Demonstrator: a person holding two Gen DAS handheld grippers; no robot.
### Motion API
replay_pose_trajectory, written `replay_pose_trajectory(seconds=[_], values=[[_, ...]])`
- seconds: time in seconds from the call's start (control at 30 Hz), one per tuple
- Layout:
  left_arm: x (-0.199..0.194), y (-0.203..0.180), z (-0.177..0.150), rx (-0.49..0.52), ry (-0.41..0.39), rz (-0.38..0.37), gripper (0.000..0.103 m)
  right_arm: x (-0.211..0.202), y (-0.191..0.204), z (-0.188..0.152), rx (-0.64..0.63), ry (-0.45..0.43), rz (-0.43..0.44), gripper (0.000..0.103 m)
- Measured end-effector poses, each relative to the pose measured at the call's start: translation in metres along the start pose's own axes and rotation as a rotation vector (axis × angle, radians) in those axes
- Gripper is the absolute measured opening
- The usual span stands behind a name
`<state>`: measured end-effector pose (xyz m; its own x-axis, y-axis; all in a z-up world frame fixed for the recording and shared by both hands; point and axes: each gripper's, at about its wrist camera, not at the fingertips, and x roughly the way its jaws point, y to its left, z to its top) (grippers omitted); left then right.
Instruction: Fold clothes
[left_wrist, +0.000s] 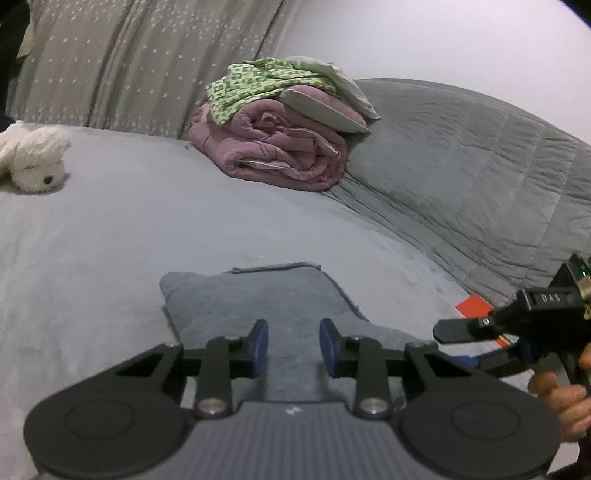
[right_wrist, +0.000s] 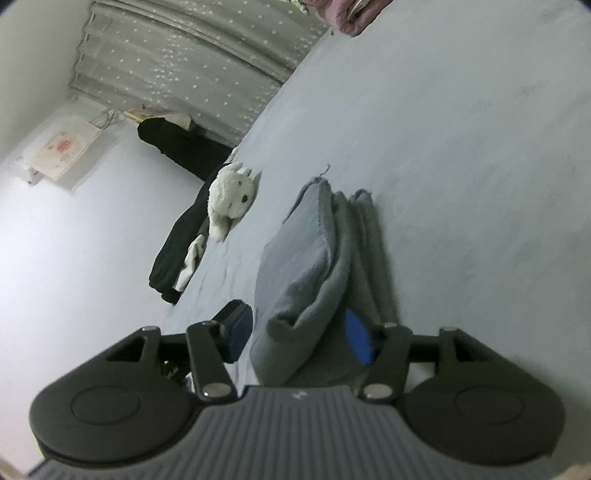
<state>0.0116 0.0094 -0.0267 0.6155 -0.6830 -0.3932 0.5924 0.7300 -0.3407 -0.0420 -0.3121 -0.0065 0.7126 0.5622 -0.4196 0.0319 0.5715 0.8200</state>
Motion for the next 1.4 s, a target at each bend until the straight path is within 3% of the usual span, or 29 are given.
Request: replay_pose_trajectory(seconds=[0.17,0.2,0.23,0.33,0.4,0.6,0.83,0.93,1.03,1.1,1.23,1.4], values=[[0.004,-0.007,-0.002,0.017,0.003,-0.001,0.031,0.009,0.003,-0.004,-0.005,-0.01,-0.023,0.059],[0.005,-0.007,-0.003,0.02,0.001,0.002,0.031,0.011,0.004,-0.004,-0.014,-0.01,-0.029,0.047],[0.005,-0.007,-0.003,0.021,-0.002,0.006,0.031,0.014,0.006,-0.004,-0.029,-0.008,-0.029,0.027],[0.006,-0.006,-0.002,0.01,-0.014,0.017,0.027,0.009,0.008,-0.001,-0.031,-0.017,-0.008,0.018],[0.006,-0.004,-0.001,0.003,-0.021,0.018,0.025,0.004,0.004,0.002,0.015,-0.016,0.025,0.017],[0.009,-0.005,0.002,0.006,-0.026,0.017,0.025,0.005,-0.024,0.005,0.117,0.033,-0.057,0.016],[0.009,-0.005,0.006,0.005,-0.04,0.013,0.025,-0.002,-0.025,0.011,0.121,0.023,-0.074,0.015],[0.01,-0.009,0.003,0.023,-0.031,0.004,0.025,0.004,-0.02,0.009,0.069,0.025,-0.12,0.015],[0.014,-0.013,-0.001,0.046,-0.004,0.0,0.025,0.023,-0.008,-0.001,-0.078,0.046,-0.273,0.015],[0.016,-0.016,-0.004,0.056,0.008,-0.003,0.025,0.031,0.0,-0.007,-0.141,0.047,-0.316,0.016],[0.018,-0.02,-0.006,0.074,0.014,-0.004,0.025,0.023,0.01,-0.008,-0.166,-0.004,-0.295,0.026],[0.023,-0.022,-0.009,0.082,0.027,0.011,0.025,0.013,0.027,-0.008,-0.244,-0.125,-0.362,0.029]])
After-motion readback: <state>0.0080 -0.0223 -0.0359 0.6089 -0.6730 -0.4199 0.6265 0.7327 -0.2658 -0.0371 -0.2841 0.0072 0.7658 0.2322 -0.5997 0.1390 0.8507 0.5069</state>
